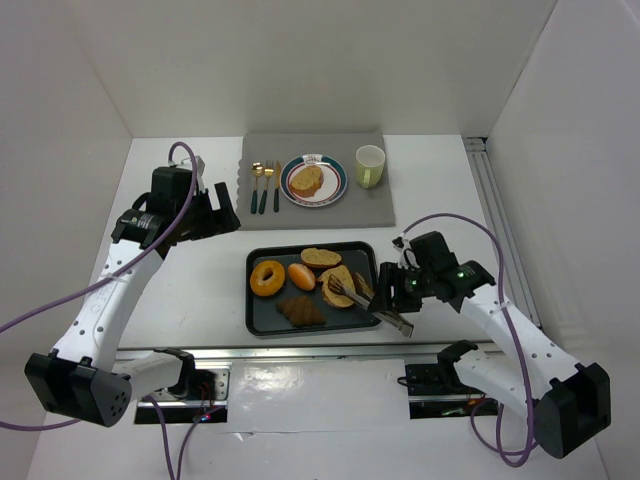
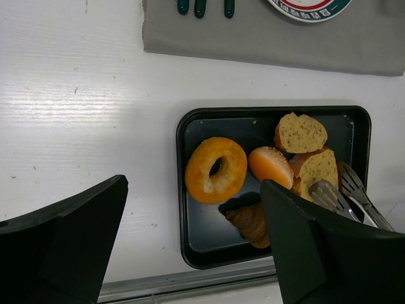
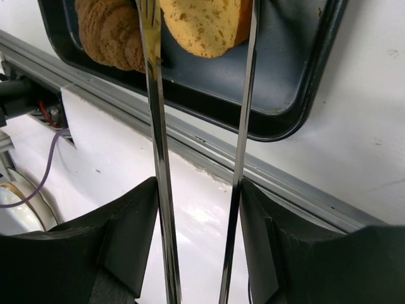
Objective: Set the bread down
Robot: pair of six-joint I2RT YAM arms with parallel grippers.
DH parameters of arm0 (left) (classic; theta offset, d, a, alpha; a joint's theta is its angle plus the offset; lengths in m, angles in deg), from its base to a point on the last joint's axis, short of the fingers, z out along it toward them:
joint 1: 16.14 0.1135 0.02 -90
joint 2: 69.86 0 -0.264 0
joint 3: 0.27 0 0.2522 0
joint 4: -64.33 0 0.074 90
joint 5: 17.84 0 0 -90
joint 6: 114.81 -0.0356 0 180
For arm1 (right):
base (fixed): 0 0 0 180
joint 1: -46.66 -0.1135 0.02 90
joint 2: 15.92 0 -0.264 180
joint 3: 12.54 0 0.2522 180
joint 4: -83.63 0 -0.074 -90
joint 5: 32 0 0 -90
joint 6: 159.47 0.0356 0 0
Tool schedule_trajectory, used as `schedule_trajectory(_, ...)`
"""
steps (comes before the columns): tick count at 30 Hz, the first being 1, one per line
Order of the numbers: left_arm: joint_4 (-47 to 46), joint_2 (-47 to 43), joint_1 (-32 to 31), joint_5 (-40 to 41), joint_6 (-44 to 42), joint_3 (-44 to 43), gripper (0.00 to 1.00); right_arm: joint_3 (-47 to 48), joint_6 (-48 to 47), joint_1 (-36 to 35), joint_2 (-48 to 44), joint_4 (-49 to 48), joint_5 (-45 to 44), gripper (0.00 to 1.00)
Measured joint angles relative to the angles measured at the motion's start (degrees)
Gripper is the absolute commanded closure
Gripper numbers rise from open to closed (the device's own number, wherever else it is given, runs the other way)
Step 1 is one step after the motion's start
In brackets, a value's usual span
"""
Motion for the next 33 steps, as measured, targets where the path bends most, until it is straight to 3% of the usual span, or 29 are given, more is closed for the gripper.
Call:
schedule_trajectory(4, -0.39, 0.00, 0.00, -0.04, 0.02, 0.00, 0.00, 0.02, 0.09, 0.02, -0.83, 0.13, 0.59, 0.51)
schedule_trajectory(6, -0.44, 0.02, 0.00, -0.04, 0.02, 0.00, 0.00, 0.15, 0.13, 0.00, -1.27, 0.28, 0.52, 0.65)
schedule_trajectory(11, -0.44, 0.13, 0.00, -0.04, 0.02, 0.00, 0.00, 0.96, 0.70, 0.00, -1.42, 1.05, 0.22, 0.81)
schedule_trajectory(33, -0.83, 0.15, -1.07, -0.04, -0.02, 0.00, 0.00, 21.24, -0.59, -0.07, 2.91, 8.55, -5.11, 0.85)
